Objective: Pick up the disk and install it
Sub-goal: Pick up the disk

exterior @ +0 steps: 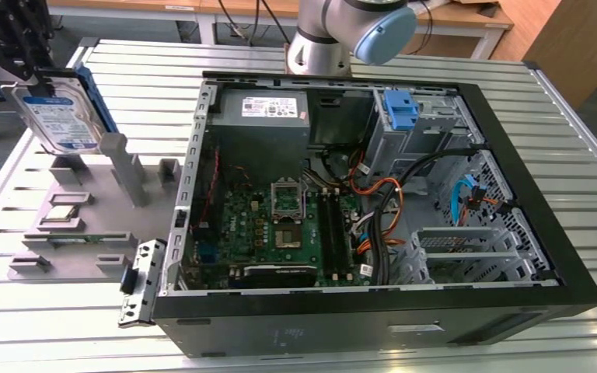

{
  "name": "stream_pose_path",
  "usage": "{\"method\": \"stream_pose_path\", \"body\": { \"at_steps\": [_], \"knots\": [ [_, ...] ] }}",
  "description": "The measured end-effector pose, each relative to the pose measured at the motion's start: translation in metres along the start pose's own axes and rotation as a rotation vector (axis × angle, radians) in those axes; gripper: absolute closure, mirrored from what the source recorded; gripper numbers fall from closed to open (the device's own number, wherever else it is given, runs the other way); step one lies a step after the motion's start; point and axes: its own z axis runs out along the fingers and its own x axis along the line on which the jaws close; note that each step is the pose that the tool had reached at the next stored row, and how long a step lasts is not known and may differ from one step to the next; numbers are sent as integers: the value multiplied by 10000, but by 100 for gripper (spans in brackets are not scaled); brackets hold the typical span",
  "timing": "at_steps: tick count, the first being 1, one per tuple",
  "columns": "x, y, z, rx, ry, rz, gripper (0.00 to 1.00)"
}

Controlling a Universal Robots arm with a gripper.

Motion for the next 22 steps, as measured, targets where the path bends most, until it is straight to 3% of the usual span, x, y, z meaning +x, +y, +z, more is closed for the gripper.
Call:
{"method": "stream_pose_path", "body": {
  "at_steps": [16, 22],
  "knots": [
    [-3, 1, -48, 3, -37, -1, 65],
    [-4, 1, -58, 1, -85, -2, 65]
  ]
}}
